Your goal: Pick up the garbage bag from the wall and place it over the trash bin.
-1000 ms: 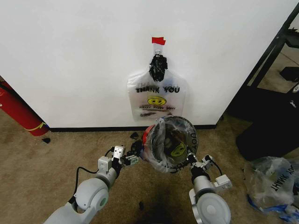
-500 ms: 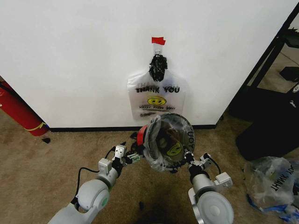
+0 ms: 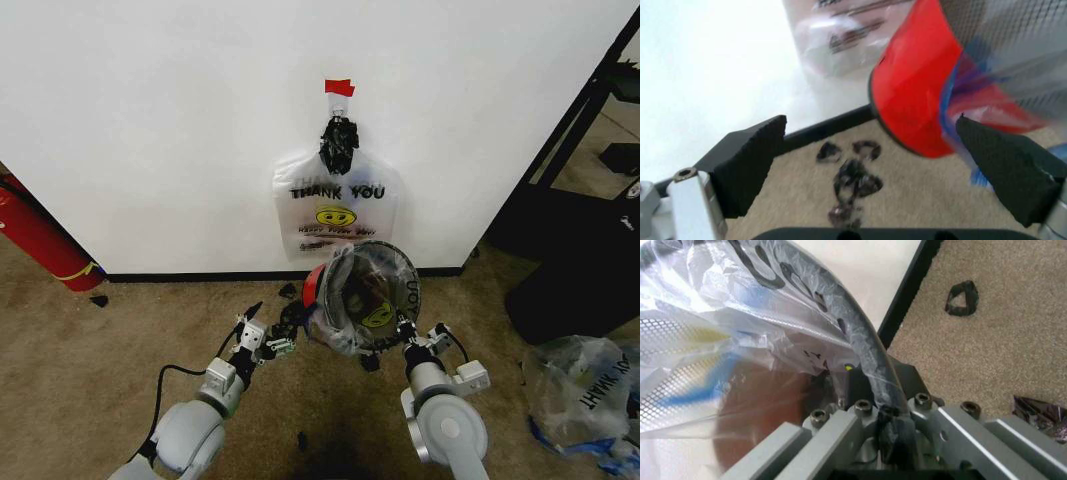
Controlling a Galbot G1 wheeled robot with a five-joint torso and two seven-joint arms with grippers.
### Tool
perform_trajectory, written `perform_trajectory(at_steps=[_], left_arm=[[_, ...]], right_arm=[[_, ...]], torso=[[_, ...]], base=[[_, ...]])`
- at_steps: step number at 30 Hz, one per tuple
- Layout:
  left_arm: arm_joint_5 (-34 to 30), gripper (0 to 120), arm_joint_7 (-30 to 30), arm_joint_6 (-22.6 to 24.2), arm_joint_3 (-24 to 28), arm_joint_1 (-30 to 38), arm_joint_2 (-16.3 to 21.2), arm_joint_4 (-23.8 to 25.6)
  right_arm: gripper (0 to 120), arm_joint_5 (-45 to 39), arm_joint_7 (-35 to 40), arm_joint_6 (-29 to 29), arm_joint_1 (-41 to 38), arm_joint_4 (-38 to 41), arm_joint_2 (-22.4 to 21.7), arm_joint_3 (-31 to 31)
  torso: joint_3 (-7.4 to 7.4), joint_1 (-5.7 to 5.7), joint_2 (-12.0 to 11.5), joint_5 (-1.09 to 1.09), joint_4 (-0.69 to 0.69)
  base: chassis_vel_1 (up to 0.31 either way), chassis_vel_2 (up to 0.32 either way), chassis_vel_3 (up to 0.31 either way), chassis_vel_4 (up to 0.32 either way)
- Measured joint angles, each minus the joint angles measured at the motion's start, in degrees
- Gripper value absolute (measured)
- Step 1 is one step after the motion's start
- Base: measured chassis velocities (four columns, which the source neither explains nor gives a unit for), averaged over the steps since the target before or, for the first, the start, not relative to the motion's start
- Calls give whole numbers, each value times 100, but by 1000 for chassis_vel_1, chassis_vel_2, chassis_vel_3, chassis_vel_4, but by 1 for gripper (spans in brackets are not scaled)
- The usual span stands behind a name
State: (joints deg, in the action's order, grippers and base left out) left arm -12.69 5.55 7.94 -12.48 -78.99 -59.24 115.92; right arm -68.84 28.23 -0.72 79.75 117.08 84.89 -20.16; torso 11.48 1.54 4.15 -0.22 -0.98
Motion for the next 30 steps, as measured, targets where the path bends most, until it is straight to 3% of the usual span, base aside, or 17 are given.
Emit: perform_trajectory(at_steps=[4,6,11,13,16,20,30], left_arm=[[148,100,425,200,-82,-110,-120,71],[245,100,1098,358,-88,-97,-261,64],[670,100,1535,469,-168,-167,-450,45],[1092,100,1628,353,-250,-242,-617,-60],[1275,100,1667,274,-276,-298,-705,-104],[1608,100,1714,66,-262,-639,-1021,-124],[1935,100,1701,-47,-91,-921,-1299,-158]], right_arm=[[0,-13,4,10,0,-28,27,-12],[0,6,63,22,42,27,30,-2],[0,88,515,-108,134,315,-2,38],[0,114,1033,-425,130,468,-13,47],[0,120,1265,-575,107,492,-23,49],[0,150,1974,-1197,-287,250,-165,48],[0,113,2153,-1999,-1365,-732,-368,271]], torso=[[0,0,0,0,0],[0,0,0,0,-1],[0,0,0,0,-1],[0,0,0,-1,-1],[0,0,0,0,-1],[0,0,0,1,-1],[1,0,0,0,0]], base=[[0,0,0,0],[0,0,0,0],[0,0,0,0],[0,0,0,0],[0,0,0,0],[0,0,0,0],[0,0,0,0]])
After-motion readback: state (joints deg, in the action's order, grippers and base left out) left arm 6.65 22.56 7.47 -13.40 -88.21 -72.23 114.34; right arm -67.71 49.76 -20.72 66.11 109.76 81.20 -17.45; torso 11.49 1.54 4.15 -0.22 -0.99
